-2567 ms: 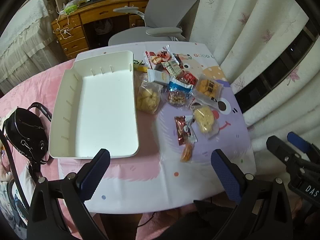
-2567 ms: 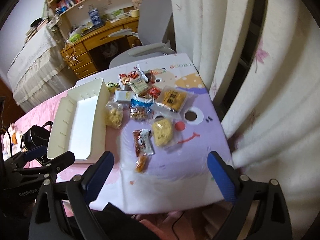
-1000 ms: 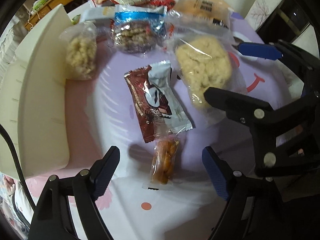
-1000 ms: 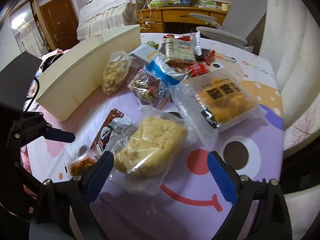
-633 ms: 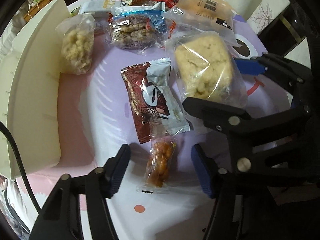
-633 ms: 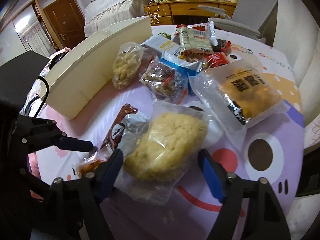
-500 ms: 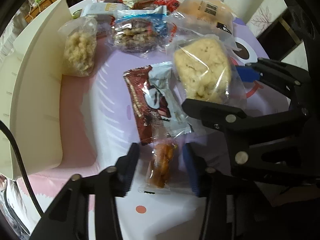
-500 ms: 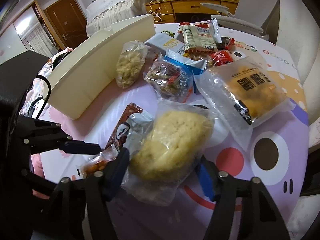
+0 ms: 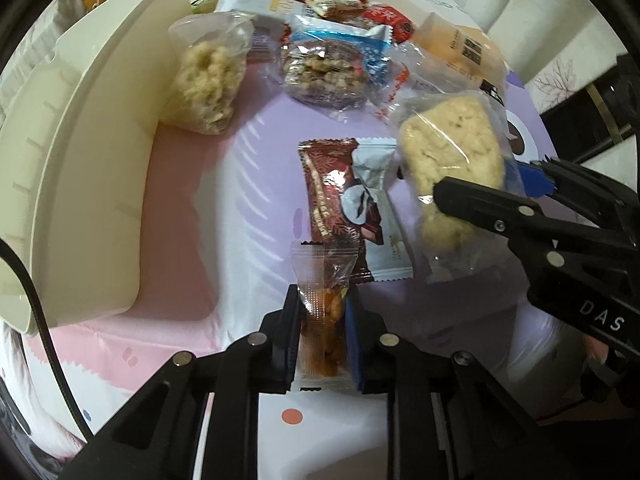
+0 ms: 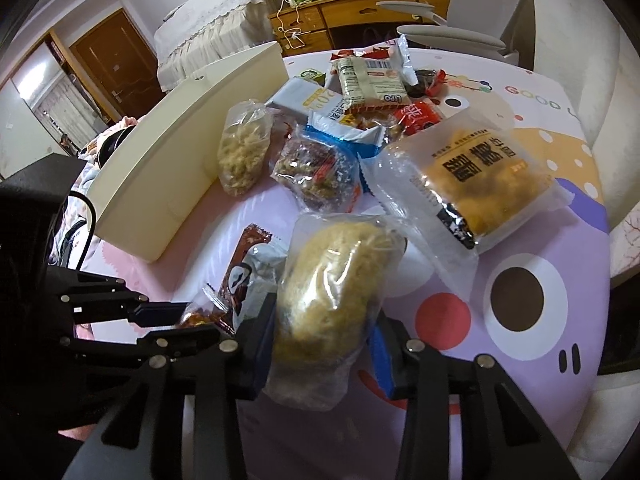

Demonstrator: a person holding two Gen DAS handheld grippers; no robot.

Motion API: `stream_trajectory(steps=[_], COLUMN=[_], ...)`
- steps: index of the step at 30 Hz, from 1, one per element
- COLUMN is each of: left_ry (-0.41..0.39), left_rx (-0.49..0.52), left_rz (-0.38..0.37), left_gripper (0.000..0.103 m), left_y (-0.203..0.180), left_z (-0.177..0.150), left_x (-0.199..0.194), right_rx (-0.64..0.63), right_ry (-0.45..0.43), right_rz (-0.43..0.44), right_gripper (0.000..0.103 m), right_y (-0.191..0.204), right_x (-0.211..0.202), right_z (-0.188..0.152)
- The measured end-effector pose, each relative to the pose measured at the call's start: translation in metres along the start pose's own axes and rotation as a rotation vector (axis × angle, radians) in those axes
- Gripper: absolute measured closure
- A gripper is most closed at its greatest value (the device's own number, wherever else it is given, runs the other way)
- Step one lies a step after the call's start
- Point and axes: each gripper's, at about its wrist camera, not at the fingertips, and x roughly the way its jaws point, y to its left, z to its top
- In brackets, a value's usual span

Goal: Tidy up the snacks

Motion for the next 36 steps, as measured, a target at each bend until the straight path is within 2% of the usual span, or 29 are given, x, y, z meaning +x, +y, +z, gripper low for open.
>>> stream_trajectory(steps=[2,12,24,31,36], left_ry=[-0.002,-0.056,-0.096,-0.131,-0.164], left_rx=[-0.018,-0.098,-0.161,-0.149,-0.096], left_rz=[-0.003,-0.012,-0.024,-0.027,-0.039], left_gripper=[0.085,0.085,0.085,0.084,0.084], left_y=[0.01,0.035,0.035,0.064,0.093], left_z=[-0.001,-0.003,-0.003,-0.002,0.004], left_x=[-0.009,-0.059,-0.109,-0.143,-0.164], right_rx=[0.004,0.037,0.048,0.056,0.124], right_ry=[0.005,0.042,0.045,0.001,-0.048], right_rz=[-0.004,-0.025,-0.04,-0.072,-0.116], right_gripper=[0.065,0.066,0.066,0.066,0.066], right_y=[-0.001,-0.007,0.02,0.045,0.063], right_x=[-0.003,-0.018,-0.039,-0.05,-0.058], right_z=[0.001,0.004,0.023,0.035,0.047])
